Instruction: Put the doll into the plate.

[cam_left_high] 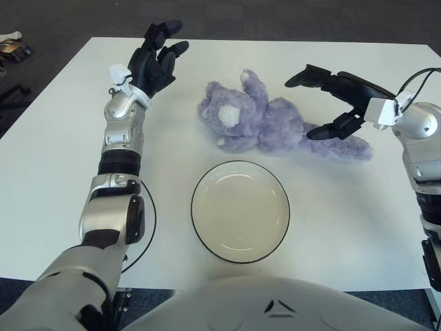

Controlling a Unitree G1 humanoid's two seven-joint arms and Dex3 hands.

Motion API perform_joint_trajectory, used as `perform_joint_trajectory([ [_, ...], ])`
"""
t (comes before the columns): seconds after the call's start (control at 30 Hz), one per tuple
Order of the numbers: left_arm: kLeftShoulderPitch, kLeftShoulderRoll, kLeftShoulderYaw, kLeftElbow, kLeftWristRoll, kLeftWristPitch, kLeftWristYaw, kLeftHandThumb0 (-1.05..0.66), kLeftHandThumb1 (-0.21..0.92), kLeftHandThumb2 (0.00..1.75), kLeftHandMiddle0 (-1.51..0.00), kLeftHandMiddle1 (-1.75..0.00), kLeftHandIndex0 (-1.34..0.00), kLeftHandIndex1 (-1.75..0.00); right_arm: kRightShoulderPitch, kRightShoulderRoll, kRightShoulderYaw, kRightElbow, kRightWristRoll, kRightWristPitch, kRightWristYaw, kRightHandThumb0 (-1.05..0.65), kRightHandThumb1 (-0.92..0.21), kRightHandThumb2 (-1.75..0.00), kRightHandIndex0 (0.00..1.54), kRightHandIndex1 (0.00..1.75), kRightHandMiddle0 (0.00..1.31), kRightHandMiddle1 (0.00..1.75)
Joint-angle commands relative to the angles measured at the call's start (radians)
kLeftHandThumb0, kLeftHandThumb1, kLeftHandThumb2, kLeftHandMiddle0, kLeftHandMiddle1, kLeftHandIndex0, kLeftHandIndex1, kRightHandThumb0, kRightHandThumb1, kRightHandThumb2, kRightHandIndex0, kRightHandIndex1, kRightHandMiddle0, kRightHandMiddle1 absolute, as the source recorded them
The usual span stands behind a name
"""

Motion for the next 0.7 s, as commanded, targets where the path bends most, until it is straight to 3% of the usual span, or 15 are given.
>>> perform_joint_trajectory([
  [0.0,0.019,0.0,-0.008,-0.028,-0.002,0.006,-0.015,-0.63,0.82,0.59,-0.1,-0.62,0.0,-0.81,-0.027,0.016,0.005,0.009,0.028,0.055,0.02,-0.68,-0.32,-0.81,0.22,0.05,0.0,0.78],
  [0.17,0.025,-0.002,-0.012,-0.038,-0.003,-0.002,-0.025,-0.62,0.82,0.58,-0.1,-0.6,0.0,-0.79,-0.057,0.035,0.023,0.024,0.021,0.091,0.024,-0.66,-0.27,-0.87,0.21,0.05,0.0,0.83],
  [0.27,0.028,-0.003,-0.015,-0.041,-0.004,-0.012,-0.036,-0.61,0.82,0.59,-0.1,-0.6,0.0,-0.75,-0.069,0.034,0.045,0.043,-0.009,0.07,0.011,-0.68,-0.28,-0.87,0.21,0.05,0.0,0.86],
  [0.5,0.032,-0.005,-0.02,-0.038,0.001,-0.032,-0.051,-0.6,0.83,0.59,-0.13,-0.6,0.0,-0.66,-0.088,0.026,0.083,0.074,-0.071,0.027,0.004,-0.78,-0.4,-0.76,0.17,0.03,0.0,0.89],
  [0.67,0.035,-0.003,-0.021,-0.042,-0.001,-0.031,-0.055,-0.59,0.83,0.59,-0.13,-0.6,0.0,-0.64,-0.144,0.032,0.134,0.119,-0.097,0.036,0.044,-0.79,-0.42,-0.74,0.15,0.02,0.0,0.86],
])
